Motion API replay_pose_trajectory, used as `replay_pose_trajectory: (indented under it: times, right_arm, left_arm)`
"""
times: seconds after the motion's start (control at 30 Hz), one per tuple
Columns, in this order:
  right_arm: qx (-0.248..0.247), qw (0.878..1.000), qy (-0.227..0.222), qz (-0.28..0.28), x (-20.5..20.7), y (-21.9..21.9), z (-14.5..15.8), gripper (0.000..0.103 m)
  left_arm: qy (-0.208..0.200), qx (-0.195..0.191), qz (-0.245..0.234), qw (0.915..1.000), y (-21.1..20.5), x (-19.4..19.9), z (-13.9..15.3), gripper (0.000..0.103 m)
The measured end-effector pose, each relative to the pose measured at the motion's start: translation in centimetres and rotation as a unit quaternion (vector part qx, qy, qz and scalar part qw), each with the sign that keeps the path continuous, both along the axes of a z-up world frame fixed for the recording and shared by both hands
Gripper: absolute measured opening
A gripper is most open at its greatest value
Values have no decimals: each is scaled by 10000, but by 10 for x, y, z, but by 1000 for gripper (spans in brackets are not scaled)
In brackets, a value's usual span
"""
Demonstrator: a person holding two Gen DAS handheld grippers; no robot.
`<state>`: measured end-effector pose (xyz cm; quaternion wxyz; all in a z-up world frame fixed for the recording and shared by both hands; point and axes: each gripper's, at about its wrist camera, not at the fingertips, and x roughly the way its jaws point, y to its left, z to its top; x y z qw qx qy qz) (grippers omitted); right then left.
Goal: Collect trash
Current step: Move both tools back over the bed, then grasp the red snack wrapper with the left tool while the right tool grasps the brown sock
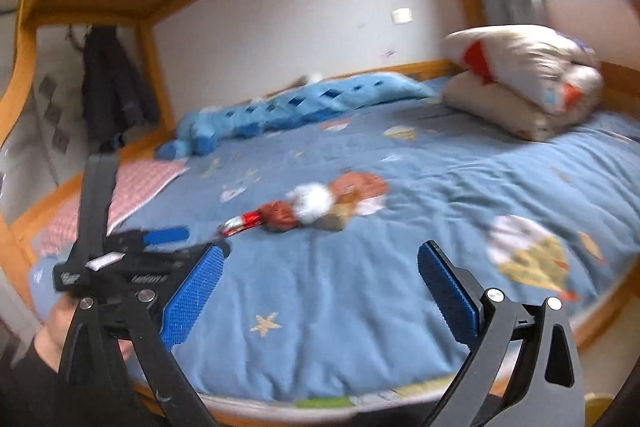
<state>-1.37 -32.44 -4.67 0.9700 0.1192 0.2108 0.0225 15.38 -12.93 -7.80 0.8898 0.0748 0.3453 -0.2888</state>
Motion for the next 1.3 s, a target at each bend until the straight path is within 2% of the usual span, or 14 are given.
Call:
replay_pose_trajectory:
  times: [0.2,0.37,0.53,0.7,0.83,0.87,0.9,0.97,1.03,1.07,1.1,1.2,1.3]
  right_arm:
    - [232,9994,125,219,57,18,-7,95]
    - [46,9990,312,318,94,33,-16,95]
    - [-6,9961,707,535,132,41,-25,95]
    - [-520,9922,952,611,160,51,-35,95]
    - [-363,9919,992,699,176,47,-41,95]
    - [-287,9908,1076,768,182,45,-43,95]
    - [-252,9902,1103,817,185,45,-43,95]
    - [-229,9896,1097,898,190,44,-43,95]
    - [-242,9893,1044,992,196,44,-43,94]
    - [-260,9889,1043,1021,199,44,-43,94]
    - [-259,9880,1065,1089,203,44,-44,90]
    - [-222,9834,1161,1373,215,48,-47,76]
    - [-429,9779,1253,1616,230,58,-52,71]
  left_arm:
    - [109,236,374,9990,27,51,-17,99]
    - [209,344,371,9985,33,86,-29,99]
    - [440,450,153,9979,31,129,-49,99]
    - [636,545,-85,9964,19,163,-64,99]
    - [667,705,-265,9949,6,182,-72,98]
    - [705,724,-324,9943,4,185,-75,91]
    - [750,728,-397,9937,1,186,-77,79]
    - [786,728,-454,9932,0,187,-81,69]
    - [739,634,-485,9941,2,184,-80,53]
    - [732,614,-477,9943,4,183,-79,40]
    - [719,591,-451,9946,6,183,-78,36]
    - [803,387,-435,9951,18,180,-74,35]
    - [831,234,-402,9955,29,176,-69,35]
